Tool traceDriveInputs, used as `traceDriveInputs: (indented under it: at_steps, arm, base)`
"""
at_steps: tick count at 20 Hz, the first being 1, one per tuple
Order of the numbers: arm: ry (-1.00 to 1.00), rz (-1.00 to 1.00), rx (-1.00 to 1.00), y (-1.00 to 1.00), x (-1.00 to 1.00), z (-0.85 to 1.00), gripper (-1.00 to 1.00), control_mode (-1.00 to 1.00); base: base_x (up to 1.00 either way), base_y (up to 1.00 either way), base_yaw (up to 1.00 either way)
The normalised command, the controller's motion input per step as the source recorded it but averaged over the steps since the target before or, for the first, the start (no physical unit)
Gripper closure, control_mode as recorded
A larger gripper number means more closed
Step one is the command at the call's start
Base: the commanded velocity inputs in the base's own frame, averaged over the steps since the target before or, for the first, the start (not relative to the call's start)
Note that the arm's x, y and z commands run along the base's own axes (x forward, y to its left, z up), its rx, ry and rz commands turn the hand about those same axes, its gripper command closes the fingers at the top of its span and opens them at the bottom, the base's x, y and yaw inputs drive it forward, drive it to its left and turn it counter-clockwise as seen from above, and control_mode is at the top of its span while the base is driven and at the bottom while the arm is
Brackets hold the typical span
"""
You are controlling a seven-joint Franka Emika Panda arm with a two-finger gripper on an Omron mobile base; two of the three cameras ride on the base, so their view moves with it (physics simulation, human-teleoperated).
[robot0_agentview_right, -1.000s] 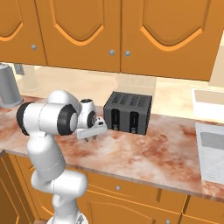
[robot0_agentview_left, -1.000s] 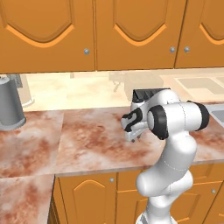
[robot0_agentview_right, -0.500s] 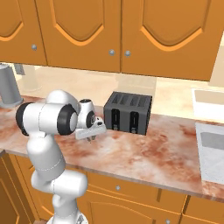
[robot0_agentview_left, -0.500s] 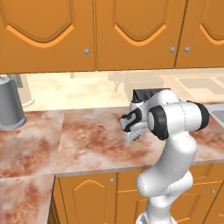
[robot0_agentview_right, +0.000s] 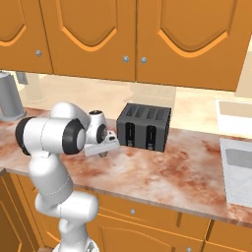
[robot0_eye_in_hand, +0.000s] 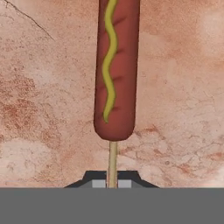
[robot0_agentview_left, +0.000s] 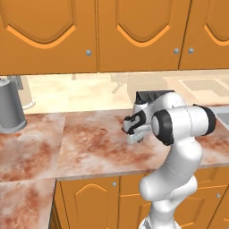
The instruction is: Store the hot dog in the freezer for long-term storage. Close the freezer door after placing the cooked food.
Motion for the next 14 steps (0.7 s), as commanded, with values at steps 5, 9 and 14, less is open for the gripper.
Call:
traceDriveInputs:
  at_steps: [5, 9, 14]
  arm:
    - [0.0, -0.1, 0.0, 0.0, -0.36, 0.46, 1.0, -1.0]
    - [-0.03, -0.11, 0.0, 0.0, -0.67, 0.59, 1.0, -1.0]
    - [-0.06, -0.11, 0.0, 0.0, -0.74, 0.68, 1.0, -1.0]
  base:
    - [0.0, 0.0, 0.0]
    - [0.0, 0.0, 0.0]
    - [0.0, 0.0, 0.0]
